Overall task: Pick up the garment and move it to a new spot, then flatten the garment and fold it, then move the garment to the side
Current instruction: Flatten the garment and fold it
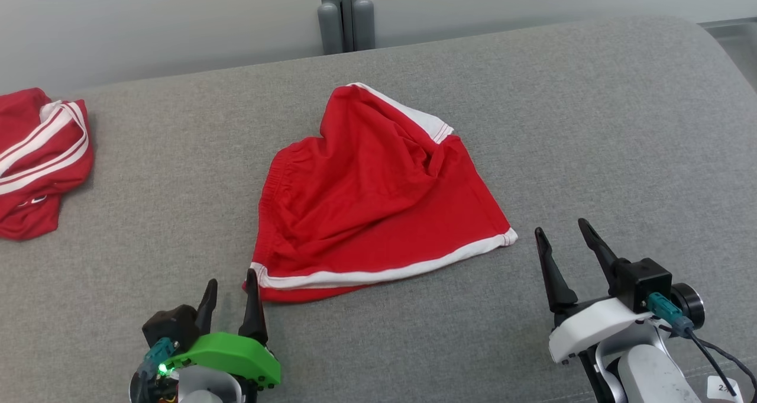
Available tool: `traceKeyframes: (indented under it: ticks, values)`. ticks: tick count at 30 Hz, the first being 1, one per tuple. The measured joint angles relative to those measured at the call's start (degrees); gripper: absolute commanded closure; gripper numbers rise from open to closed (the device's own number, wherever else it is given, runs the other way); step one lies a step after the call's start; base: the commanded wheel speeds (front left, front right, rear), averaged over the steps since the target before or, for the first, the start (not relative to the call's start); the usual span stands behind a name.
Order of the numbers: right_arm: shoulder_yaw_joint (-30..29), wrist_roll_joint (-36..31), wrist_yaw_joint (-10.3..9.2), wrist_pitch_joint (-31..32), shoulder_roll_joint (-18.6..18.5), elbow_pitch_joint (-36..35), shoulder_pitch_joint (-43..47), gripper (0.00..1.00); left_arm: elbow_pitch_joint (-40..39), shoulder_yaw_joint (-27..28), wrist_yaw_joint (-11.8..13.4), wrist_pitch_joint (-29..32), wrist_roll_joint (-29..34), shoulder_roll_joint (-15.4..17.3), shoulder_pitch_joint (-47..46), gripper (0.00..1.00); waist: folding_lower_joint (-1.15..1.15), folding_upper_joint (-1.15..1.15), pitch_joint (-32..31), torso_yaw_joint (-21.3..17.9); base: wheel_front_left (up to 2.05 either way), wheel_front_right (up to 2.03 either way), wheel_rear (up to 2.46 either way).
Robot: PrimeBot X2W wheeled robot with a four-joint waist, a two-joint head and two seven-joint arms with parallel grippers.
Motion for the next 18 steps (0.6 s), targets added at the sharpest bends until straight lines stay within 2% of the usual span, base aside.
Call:
traceKeyframes:
  ticks: [8,18]
  values:
    - [-0.6,-0.4,0.0,0.0,0.2,-1.1,0.9,0.0,-9.5,5.9,-2.1,-0.1,5.8,-0.2,3.5,0.0,0.0,0.0,-2.3,0.4,0.0,0.0,0.0]
    - [-0.7,-1.0,0.0,0.0,0.7,-5.3,1.7,0.0,-16.9,9.1,-4.0,-0.1,12.2,-0.3,6.6,0.0,0.0,0.0,-5.7,0.9,0.0,0.0,0.0]
